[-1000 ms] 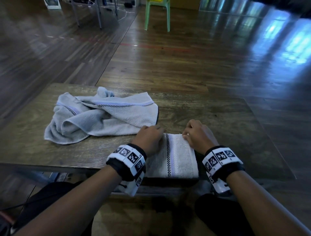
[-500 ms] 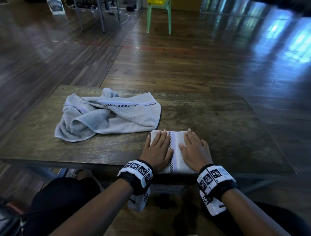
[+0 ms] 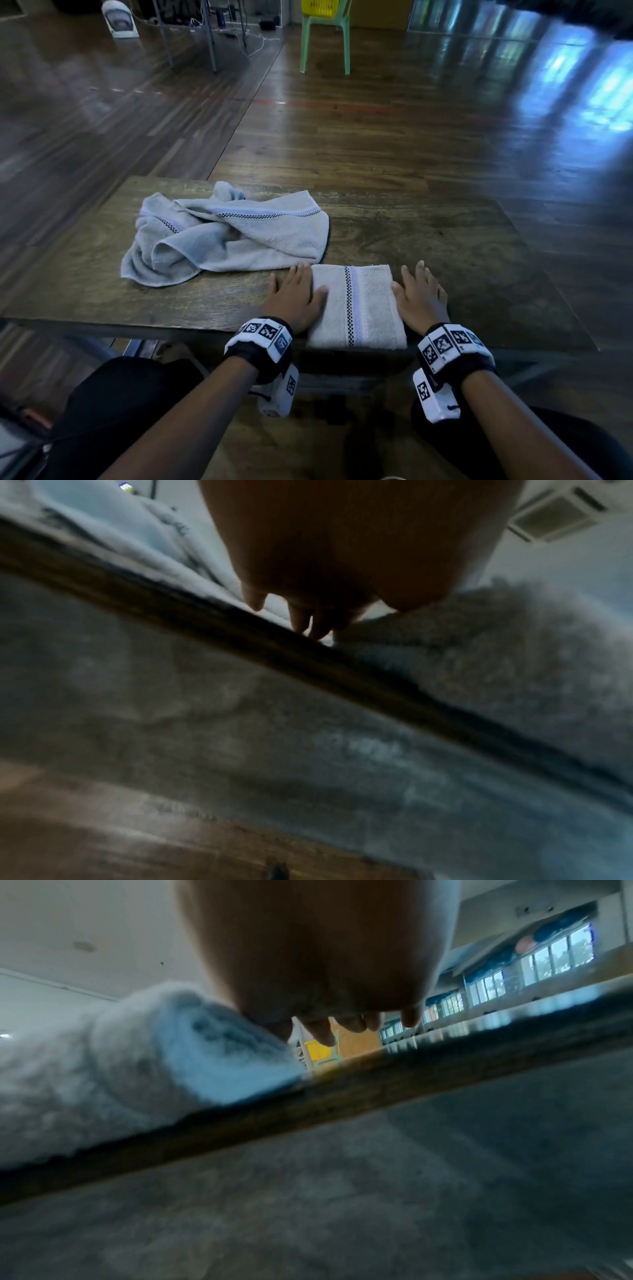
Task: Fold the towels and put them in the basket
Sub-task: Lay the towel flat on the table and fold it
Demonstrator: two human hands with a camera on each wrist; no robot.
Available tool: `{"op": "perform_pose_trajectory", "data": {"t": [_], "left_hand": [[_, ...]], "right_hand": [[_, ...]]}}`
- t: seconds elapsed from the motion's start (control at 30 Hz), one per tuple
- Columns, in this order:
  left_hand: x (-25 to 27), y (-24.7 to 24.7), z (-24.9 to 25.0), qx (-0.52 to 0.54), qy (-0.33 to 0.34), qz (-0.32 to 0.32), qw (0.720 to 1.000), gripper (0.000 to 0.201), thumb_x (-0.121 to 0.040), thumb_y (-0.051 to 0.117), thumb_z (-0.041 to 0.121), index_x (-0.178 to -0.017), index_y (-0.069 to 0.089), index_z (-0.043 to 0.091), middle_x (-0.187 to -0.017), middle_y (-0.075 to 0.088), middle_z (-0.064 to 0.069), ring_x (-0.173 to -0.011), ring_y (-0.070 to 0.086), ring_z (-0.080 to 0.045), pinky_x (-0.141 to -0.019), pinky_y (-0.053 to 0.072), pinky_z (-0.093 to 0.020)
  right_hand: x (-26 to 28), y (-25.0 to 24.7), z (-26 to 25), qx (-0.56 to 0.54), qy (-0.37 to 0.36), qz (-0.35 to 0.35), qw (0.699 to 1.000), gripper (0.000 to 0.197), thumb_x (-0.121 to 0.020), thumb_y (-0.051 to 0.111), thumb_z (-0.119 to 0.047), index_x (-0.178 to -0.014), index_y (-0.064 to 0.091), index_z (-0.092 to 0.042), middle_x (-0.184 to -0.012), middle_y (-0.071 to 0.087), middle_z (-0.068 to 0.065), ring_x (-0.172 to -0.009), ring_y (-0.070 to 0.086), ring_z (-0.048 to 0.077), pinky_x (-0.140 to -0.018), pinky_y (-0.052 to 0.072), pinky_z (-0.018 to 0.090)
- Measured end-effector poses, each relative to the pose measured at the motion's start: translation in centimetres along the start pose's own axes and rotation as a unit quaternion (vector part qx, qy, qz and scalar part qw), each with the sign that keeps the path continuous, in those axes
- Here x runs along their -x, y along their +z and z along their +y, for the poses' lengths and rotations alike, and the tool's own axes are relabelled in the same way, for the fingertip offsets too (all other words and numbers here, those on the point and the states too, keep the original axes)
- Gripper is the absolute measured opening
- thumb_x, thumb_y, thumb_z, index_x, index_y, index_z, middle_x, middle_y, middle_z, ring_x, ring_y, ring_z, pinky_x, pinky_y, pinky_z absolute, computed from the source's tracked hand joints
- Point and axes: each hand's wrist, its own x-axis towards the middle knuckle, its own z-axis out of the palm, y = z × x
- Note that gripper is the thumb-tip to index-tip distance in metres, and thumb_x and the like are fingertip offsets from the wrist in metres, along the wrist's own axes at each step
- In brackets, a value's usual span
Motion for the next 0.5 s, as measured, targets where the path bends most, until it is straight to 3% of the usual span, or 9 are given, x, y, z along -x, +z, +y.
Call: {"op": "perform_pose_trajectory", "data": {"t": [0.07,0.13,0.27,0.37,0.5], "left_hand": [[0.0,-1.0,-0.3,0.06,-0.015,0.068,0.996,0.044,-0.096,0.033,0.042,-0.126,0.047,0.013,-0.133,0.052,-0.01,-0.125,0.045,-0.027,-0.105,0.032,-0.044],[0.2,-2.0,-0.4,0.087,-0.033,0.095,0.991,0.033,-0.094,0.039,0.04,-0.101,0.059,0.014,-0.106,0.065,-0.007,-0.101,0.058,-0.027,-0.086,0.043,-0.038],[0.2,-2.5,-0.6,0.118,-0.054,-0.005,0.992,0.039,-0.092,0.048,0.042,-0.086,0.065,0.007,-0.088,0.069,-0.009,-0.086,0.062,-0.026,-0.076,0.046,-0.034],[0.2,-2.2,-0.4,0.111,-0.061,-0.03,0.992,0.038,-0.086,0.058,0.042,-0.077,0.064,0.006,-0.08,0.067,-0.009,-0.074,0.059,-0.022,-0.067,0.042,-0.03],[0.5,-2.2,0.3,0.121,-0.077,-0.029,0.989,0.029,-0.086,0.061,0.037,-0.077,0.062,0.01,-0.078,0.06,-0.005,-0.072,0.052,-0.018,-0.064,0.036,-0.027]], "right_hand": [[0.4,-1.1,0.2,-0.042,0.016,0.029,0.999,0.046,-0.099,0.028,-0.035,-0.143,0.032,-0.019,-0.153,0.023,0.009,-0.14,0.016,0.029,-0.111,0.016,0.049],[0.7,-2.0,0.1,-0.08,0.02,0.045,0.996,0.039,-0.098,0.033,-0.033,-0.13,0.049,-0.021,-0.14,0.045,0.005,-0.131,0.032,0.027,-0.106,0.022,0.048],[1.3,-2.8,-0.4,-0.123,0.02,0.007,0.992,0.032,-0.094,0.04,-0.043,-0.11,0.062,-0.026,-0.116,0.063,-0.003,-0.111,0.054,0.021,-0.102,0.033,0.042],[1.5,-2.6,-0.7,-0.159,0.02,-0.051,0.986,0.027,-0.09,0.047,-0.048,-0.092,0.063,-0.026,-0.101,0.067,-0.002,-0.097,0.061,0.019,-0.098,0.042,0.047],[1.6,-2.4,-0.9,-0.187,0.029,-0.074,0.979,0.032,-0.087,0.055,-0.043,-0.094,0.066,-0.014,-0.095,0.069,0.002,-0.087,0.064,0.017,-0.086,0.051,0.04]]}}
